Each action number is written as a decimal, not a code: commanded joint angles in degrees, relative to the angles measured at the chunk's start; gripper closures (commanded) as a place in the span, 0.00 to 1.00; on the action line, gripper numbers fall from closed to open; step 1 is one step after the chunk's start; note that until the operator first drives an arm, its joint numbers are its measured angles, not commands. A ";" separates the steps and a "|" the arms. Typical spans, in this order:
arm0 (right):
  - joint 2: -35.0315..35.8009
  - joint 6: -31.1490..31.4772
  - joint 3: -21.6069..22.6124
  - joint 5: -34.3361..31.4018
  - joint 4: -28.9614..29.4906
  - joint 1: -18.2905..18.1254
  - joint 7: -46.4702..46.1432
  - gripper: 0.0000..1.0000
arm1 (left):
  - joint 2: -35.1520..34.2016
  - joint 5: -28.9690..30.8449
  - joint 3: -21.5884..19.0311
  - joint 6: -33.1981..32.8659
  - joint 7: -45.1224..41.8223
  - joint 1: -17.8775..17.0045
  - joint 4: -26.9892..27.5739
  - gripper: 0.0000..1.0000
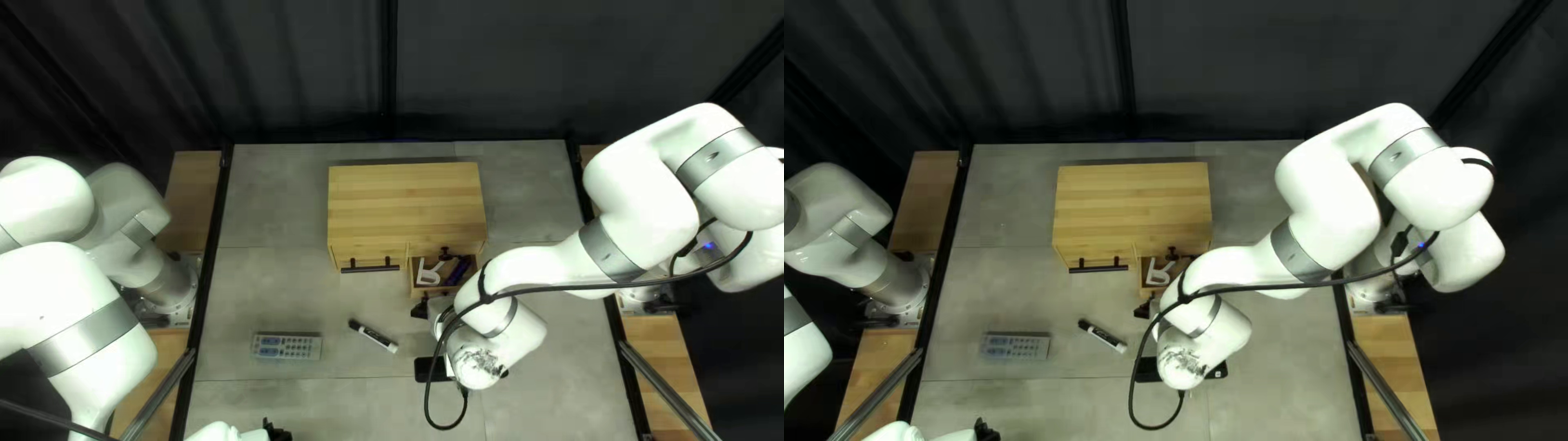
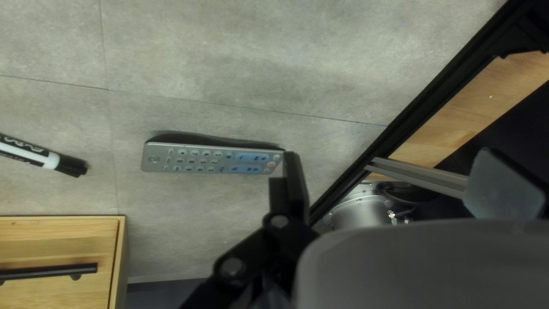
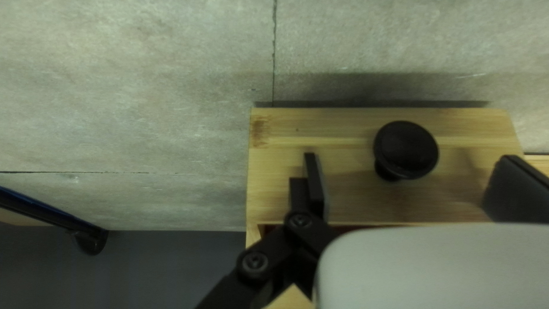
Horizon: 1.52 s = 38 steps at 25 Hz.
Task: Open drawers and place objects into drawer and close
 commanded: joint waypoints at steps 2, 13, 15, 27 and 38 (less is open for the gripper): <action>-0.33 -0.03 -0.20 -0.41 -0.49 -0.08 0.13 0.00 | 0.00 0.00 0.00 0.00 0.00 0.00 0.00 0.00; -0.53 -0.32 -0.48 -1.14 -0.89 -0.22 0.15 0.00 | 0.00 0.00 0.00 0.00 0.00 0.00 0.00 0.00; -0.48 -0.46 -0.54 -1.29 -0.93 -0.27 0.11 0.00 | 0.00 0.00 0.00 0.00 0.00 0.00 0.00 0.00; -0.73 -0.90 -0.80 -1.72 -1.35 -0.59 -0.09 0.00 | 0.00 0.00 0.00 0.00 0.00 0.00 0.00 0.00; -0.65 -1.39 -1.11 -2.05 -1.47 -0.97 -0.25 0.00 | 0.00 0.00 0.00 0.00 0.00 0.00 0.00 0.00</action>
